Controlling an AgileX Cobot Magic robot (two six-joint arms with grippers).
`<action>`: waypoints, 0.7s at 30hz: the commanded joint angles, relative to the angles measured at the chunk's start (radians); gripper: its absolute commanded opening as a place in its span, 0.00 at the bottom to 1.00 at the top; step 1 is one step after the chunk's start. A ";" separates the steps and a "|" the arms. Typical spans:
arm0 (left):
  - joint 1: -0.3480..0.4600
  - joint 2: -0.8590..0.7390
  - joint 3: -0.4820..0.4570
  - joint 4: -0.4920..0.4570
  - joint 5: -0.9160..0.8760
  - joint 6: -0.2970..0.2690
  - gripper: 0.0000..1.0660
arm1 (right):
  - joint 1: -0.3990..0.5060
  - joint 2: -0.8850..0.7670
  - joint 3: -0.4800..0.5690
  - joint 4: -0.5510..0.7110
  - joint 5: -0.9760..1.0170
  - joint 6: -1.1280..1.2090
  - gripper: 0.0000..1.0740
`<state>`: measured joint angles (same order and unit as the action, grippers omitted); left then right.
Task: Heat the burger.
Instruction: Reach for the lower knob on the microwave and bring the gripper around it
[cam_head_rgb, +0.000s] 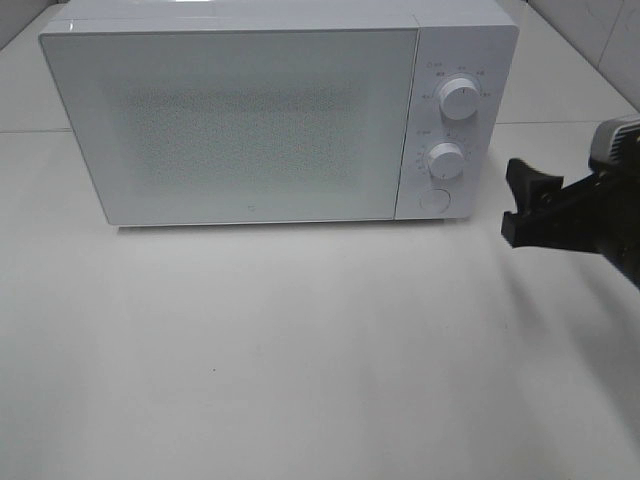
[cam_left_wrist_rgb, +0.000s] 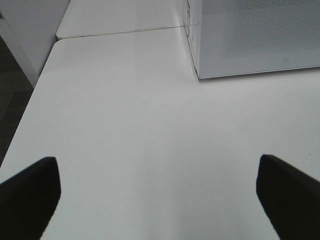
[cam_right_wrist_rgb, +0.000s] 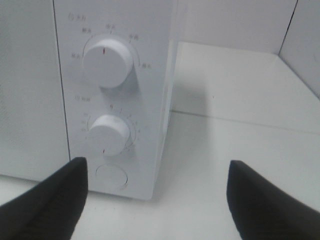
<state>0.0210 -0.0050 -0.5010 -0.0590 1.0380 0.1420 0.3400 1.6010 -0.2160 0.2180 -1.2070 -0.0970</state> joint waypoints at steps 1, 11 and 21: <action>0.002 -0.022 0.002 -0.003 -0.003 -0.009 0.95 | 0.038 0.033 -0.005 0.042 -0.147 0.007 0.71; 0.002 -0.022 0.002 -0.003 -0.003 -0.009 0.95 | 0.175 0.173 -0.115 0.173 -0.149 0.011 0.71; 0.002 -0.022 0.002 -0.003 -0.003 -0.009 0.95 | 0.197 0.283 -0.254 0.197 -0.171 0.070 0.71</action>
<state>0.0210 -0.0050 -0.5010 -0.0590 1.0380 0.1420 0.5340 1.8850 -0.4590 0.4150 -1.2070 -0.0380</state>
